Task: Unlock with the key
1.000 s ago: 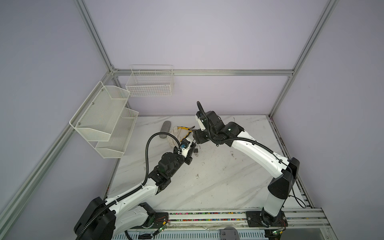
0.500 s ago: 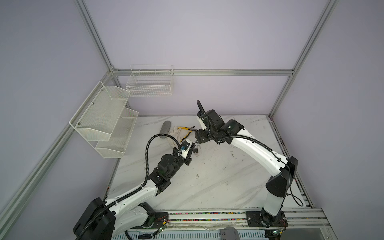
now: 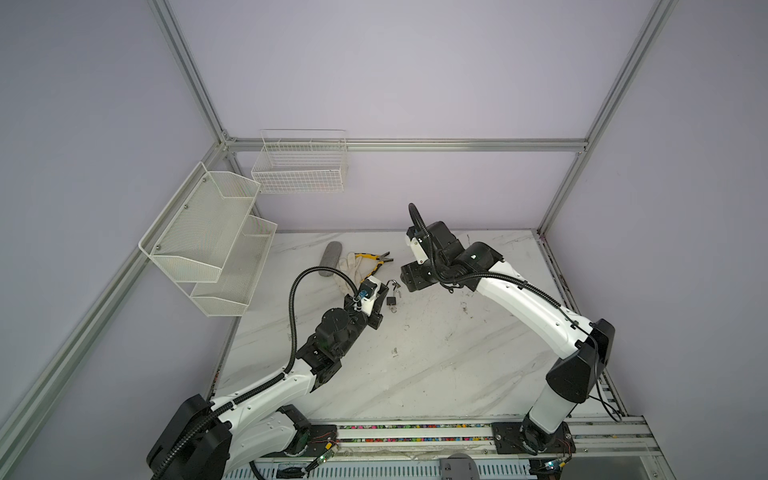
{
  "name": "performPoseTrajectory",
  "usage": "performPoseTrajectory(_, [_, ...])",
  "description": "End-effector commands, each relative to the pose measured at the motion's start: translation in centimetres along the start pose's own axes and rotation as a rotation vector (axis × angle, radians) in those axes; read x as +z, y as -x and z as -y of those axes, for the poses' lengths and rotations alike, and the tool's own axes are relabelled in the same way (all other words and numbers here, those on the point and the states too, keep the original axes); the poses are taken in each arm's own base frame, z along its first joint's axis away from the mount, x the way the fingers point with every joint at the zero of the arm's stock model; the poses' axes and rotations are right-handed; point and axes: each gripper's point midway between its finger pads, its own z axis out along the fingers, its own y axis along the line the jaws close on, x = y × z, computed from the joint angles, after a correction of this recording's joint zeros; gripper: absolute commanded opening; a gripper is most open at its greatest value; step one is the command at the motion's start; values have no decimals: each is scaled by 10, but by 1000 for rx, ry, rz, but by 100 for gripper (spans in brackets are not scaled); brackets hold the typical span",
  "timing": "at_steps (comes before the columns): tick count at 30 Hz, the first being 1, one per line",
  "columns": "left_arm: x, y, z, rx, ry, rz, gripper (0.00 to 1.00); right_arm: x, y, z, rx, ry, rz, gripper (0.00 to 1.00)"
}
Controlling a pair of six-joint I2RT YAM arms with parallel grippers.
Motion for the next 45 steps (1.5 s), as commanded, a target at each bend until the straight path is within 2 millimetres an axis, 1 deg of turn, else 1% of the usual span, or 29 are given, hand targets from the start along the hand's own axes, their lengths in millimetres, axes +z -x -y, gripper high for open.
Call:
performPoseTrajectory(1, [-4, -22, -2, -179, 50, -179, 0, 0, 2, 34, 104, -72, 72, 77])
performPoseTrajectory(2, [-7, -34, 2, -227, 58, -261, 0, 3, -1, 41, 137, -73, 97, 79])
performPoseTrajectory(3, [-8, -38, 4, -263, 68, -311, 0, 5, -3, 49, 172, -76, 118, 80])
performPoseTrajectory(4, [-11, -51, 7, -297, 81, -393, 0, 7, -5, 58, 213, -76, 141, 81])
performPoseTrajectory(7, [-19, -78, 19, -407, 107, -589, 0, 11, -10, 78, 294, -74, 201, 82])
performPoseTrajectory(10, [-25, -98, 32, -485, 121, -723, 0, 17, -19, 96, 348, -90, 230, 83])
performPoseTrajectory(12, [-26, -108, 38, -507, 135, -772, 0, 22, -23, 101, 356, -90, 232, 84])
performPoseTrajectory(16, [-26, -134, 38, -515, 198, -861, 0, 28, -29, 111, 364, -109, 230, 84])
performPoseTrajectory(18, [-26, -143, 37, -500, 232, -906, 0, 30, -31, 116, 367, -117, 236, 84])
performPoseTrajectory(19, [-25, -144, 37, -495, 237, -916, 0, 30, -32, 119, 371, -122, 237, 84])
performPoseTrajectory(20, [-24, -159, 38, -480, 256, -960, 0, 31, -33, 122, 375, -126, 239, 84])
performPoseTrajectory(23, [-23, -171, 40, -483, 271, -998, 0, 31, -34, 131, 388, -143, 250, 84])
performPoseTrajectory(26, [-24, -179, 41, -483, 282, -1020, 0, 29, -35, 141, 399, -163, 268, 84])
performPoseTrajectory(29, [-27, -187, 39, -469, 301, -1046, 13, 27, -33, 152, 418, -187, 291, 84])
performPoseTrajectory(30, [-28, -188, 38, -468, 309, -1052, 19, 26, -32, 155, 422, -194, 299, 84])
performPoseTrajectory(32, [-28, -185, 39, -466, 300, -1049, 42, 23, -30, 163, 428, -222, 321, 85])
performPoseTrajectory(33, [-26, -180, 39, -467, 293, -1040, 50, 23, -31, 169, 431, -243, 328, 86])
performPoseTrajectory(35, [-22, -162, 34, -467, 292, -989, 73, 17, -29, 190, 452, -314, 371, 89])
performPoseTrajectory(37, [-20, -137, 13, -459, 366, -917, 91, 8, -29, 217, 488, -403, 433, 93])
performPoseTrajectory(38, [-20, -122, -8, -427, 442, -862, 97, 0, -30, 236, 512, -468, 473, 95])
performPoseTrajectory(39, [-24, -105, -29, -396, 519, -806, 100, -7, -32, 254, 537, -540, 511, 96])
performPoseTrajectory(40, [-29, -85, -56, -367, 599, -733, 100, -17, -38, 276, 564, -633, 551, 96])
performPoseTrajectory(42, [-39, -58, -108, -335, 744, -607, 100, -31, -50, 306, 592, -775, 622, 97])
performPoseTrajectory(44, [-56, -55, -169, -294, 896, -487, 100, -42, -67, 335, 616, -904, 668, 97])
performPoseTrajectory(45, [-65, -58, -193, -280, 965, -445, 100, -44, -72, 342, 607, -943, 698, 97])
